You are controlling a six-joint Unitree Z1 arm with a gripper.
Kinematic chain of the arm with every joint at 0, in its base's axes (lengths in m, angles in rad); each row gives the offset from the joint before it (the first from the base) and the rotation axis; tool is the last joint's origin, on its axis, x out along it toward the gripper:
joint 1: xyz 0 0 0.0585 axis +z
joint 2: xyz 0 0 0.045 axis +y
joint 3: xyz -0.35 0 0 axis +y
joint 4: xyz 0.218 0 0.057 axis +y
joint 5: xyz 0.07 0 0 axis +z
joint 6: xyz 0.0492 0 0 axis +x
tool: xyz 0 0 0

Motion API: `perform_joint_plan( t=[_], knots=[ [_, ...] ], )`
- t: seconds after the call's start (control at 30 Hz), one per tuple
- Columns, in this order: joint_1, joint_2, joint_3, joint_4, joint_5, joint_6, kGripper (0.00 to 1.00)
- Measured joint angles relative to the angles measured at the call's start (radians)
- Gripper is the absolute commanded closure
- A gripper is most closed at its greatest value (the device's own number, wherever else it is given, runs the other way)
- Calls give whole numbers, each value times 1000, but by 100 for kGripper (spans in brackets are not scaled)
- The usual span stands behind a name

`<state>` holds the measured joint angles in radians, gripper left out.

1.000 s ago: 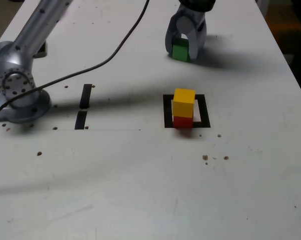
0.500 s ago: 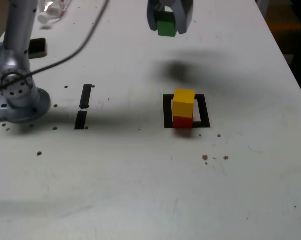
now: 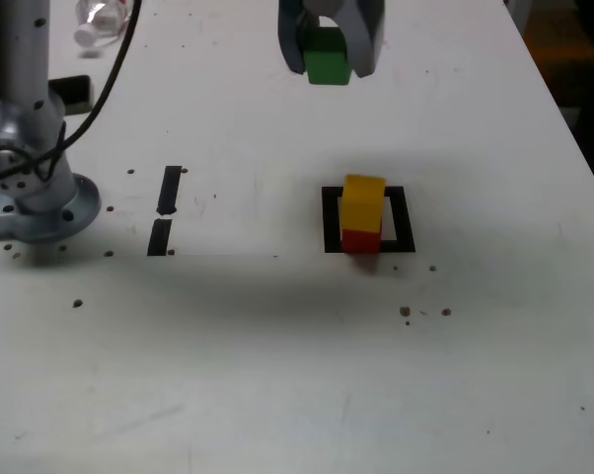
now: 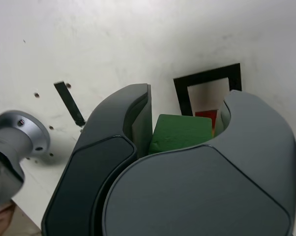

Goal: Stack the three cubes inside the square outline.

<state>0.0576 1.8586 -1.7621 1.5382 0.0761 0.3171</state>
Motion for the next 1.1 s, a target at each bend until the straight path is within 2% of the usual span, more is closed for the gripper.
perform_joint_plan(
  t=[0.5,1.1],
  knots=[
    [-165,27,-30,6,-40,-229,74],
    [-230,111,-24,6,-66,-317,74]
  ],
)
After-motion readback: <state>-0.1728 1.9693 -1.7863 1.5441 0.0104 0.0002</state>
